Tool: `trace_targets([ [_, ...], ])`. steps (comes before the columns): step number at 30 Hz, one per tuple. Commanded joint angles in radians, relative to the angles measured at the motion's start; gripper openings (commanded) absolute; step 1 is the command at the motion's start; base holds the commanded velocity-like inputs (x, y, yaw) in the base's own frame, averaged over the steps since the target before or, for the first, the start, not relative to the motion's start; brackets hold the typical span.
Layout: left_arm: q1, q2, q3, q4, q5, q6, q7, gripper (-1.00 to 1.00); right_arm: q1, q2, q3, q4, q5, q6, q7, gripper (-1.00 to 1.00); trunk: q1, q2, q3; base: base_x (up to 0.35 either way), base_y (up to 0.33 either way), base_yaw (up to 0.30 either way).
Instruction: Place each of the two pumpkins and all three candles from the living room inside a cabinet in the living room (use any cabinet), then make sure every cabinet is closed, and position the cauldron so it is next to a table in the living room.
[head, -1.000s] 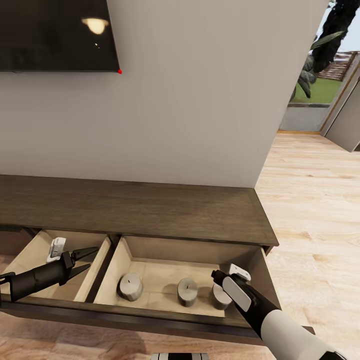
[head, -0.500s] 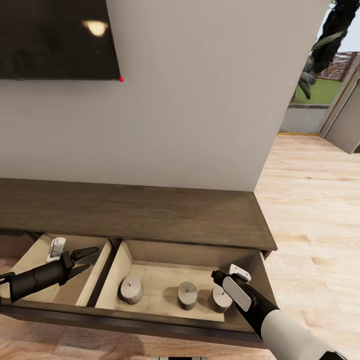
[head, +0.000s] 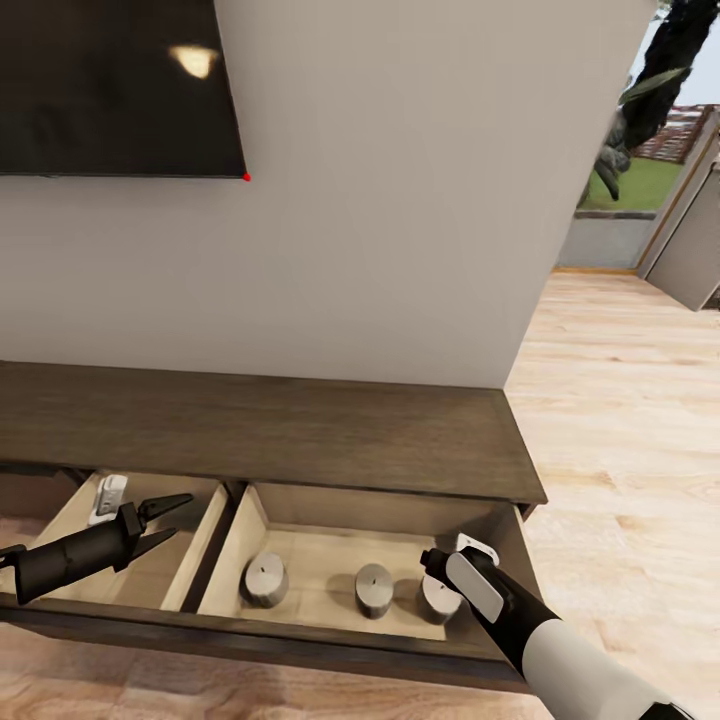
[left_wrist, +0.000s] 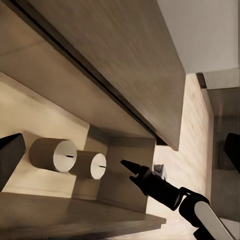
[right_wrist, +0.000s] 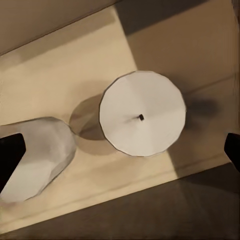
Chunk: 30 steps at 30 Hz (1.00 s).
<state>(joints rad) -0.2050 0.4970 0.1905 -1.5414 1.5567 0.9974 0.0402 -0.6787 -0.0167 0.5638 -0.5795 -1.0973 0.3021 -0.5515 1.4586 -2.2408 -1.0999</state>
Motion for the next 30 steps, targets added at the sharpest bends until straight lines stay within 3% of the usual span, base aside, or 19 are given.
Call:
trace_targets([
  [1, -0.001, 0.0, 0.001, 0.0, 0.004, 0.004, 0.004, 1.0, -0.001, -0.002, 0.007, -0.002, -0.005, 0.004, -0.007, 1.0, -0.004, 0.007, 0.002, -0.109, 0.0, 0.0],
  [17, -0.001, 0.0, 0.001, 0.001, 0.006, 0.004, 0.004, 1.0, -0.001, -0.002, 0.007, -0.003, -0.012, 0.003, -0.001, 1.0, -0.066, 0.119, 0.053, -0.148, 0.015, 0.0],
  [30, -0.001, 0.0, 0.001, 0.001, 0.006, 0.004, 0.004, 1.0, -0.001, -0.001, 0.007, -0.003, -0.012, 0.003, -0.001, 1.0, -0.116, 0.21, 0.093, -0.014, 0.003, 0.0],
])
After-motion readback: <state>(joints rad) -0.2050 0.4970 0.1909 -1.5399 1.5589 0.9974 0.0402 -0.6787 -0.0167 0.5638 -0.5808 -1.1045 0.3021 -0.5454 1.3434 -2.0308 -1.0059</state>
